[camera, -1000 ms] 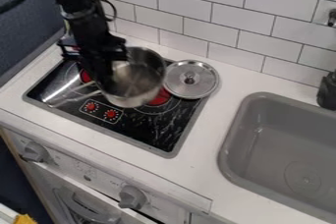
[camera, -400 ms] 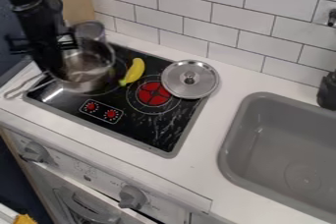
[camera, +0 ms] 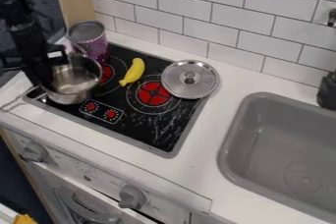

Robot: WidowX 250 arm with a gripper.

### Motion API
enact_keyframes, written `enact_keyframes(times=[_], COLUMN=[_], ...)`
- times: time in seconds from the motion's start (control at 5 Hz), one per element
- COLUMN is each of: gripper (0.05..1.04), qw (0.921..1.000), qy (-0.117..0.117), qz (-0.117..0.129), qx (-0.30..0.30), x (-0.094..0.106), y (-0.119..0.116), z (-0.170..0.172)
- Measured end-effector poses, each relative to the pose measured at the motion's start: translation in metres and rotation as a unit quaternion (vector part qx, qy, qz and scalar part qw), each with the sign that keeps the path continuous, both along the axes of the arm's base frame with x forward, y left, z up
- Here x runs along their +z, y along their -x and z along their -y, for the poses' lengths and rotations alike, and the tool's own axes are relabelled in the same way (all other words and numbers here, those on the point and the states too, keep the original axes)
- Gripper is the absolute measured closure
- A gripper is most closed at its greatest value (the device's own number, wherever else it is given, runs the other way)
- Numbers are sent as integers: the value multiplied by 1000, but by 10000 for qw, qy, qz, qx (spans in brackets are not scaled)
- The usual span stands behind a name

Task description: Move the silver pot to the lower left corner of the stove

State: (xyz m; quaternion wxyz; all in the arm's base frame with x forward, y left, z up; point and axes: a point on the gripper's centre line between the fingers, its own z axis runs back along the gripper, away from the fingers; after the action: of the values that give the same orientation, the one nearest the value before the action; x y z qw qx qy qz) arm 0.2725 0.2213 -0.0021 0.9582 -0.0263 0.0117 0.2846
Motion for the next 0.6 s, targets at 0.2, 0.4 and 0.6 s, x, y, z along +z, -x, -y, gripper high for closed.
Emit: enact_keyframes(times=[0.2,0.4,0.6], gripper=[1008,975,794], qw=[9999,9999,9995], qy=[-75,-70,-63], qz=[-107,-115,-155], qx=[13,66,270], x=[-7,-6,-5], y=[-2,-3,0], z=[-7,-7,-9])
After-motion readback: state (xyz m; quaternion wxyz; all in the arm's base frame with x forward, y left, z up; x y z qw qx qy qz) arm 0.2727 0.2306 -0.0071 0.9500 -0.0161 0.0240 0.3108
